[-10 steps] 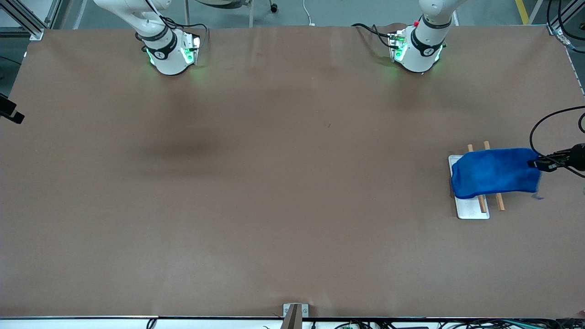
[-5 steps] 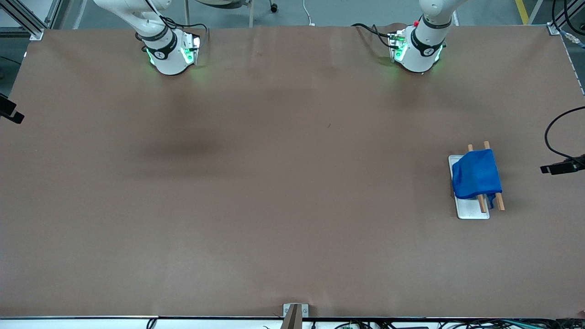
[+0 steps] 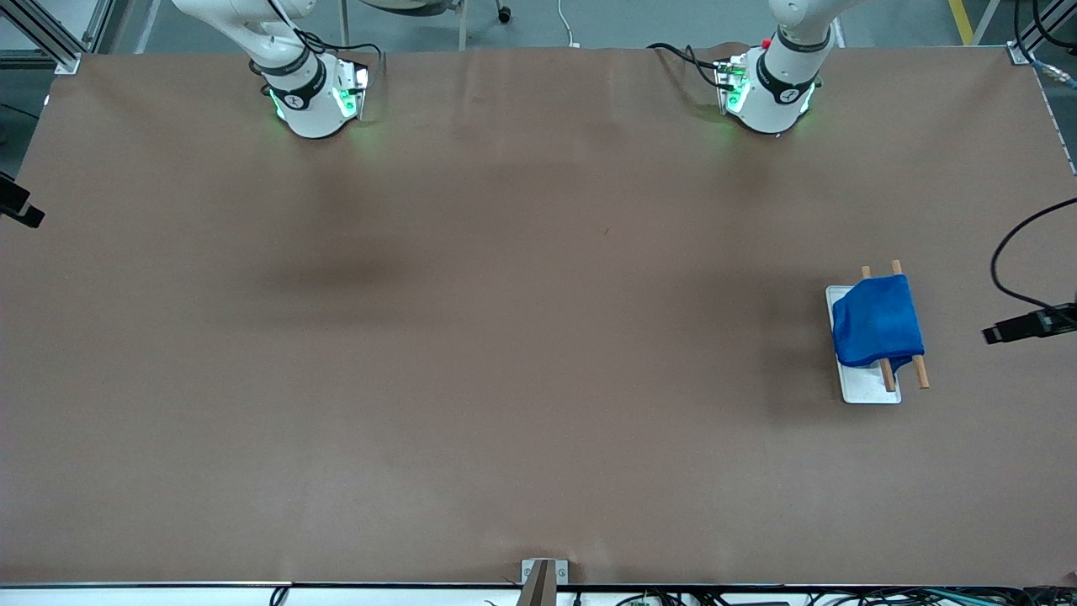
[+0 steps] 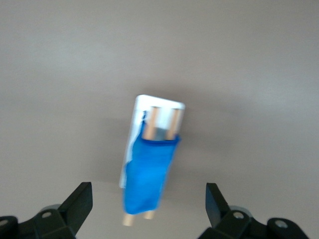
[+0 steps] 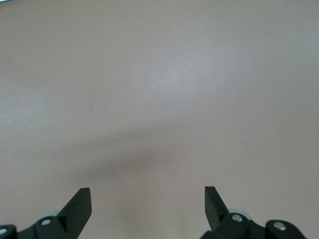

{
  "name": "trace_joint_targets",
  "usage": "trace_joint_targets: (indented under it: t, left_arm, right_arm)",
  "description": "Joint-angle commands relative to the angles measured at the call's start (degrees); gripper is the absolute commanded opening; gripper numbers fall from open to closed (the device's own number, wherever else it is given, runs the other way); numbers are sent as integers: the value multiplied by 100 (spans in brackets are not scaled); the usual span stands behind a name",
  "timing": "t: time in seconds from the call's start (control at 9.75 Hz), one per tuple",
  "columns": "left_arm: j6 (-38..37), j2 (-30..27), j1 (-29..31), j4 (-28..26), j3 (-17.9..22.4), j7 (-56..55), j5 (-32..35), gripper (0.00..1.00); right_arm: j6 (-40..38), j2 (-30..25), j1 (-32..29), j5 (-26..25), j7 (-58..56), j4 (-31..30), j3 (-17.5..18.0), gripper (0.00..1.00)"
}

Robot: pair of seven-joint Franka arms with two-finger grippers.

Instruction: Right arm passes towel to left arm to hang

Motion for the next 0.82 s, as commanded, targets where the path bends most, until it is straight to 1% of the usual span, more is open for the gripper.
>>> trace_joint_targets:
  t: [0.0, 0.21, 0.51, 0.62, 0.72]
  left_arm:
    - [-247, -378, -129, -156, -402, -506, 138, 100]
    - [-318, -800, -111, -165, -737, -507, 129, 100]
    - [-634, -1222, -128, -156, -897, -393, 77, 100]
    - [-652, -1476, -390, -260, -784, -271, 59, 100]
    - [-748, -1696, -940, -401, -104, -96, 42, 100]
  right_arm:
    - [-19, -33, 6, -8, 173, 37, 63, 100]
    - [-19, -33, -12, 1, 360, 46, 195, 100]
    - [-27, -33, -20, 19, 342, 46, 195, 100]
    - [-27, -33, -29, 27, 342, 46, 195, 100]
    - [-27, -33, -29, 36, 342, 46, 195, 100]
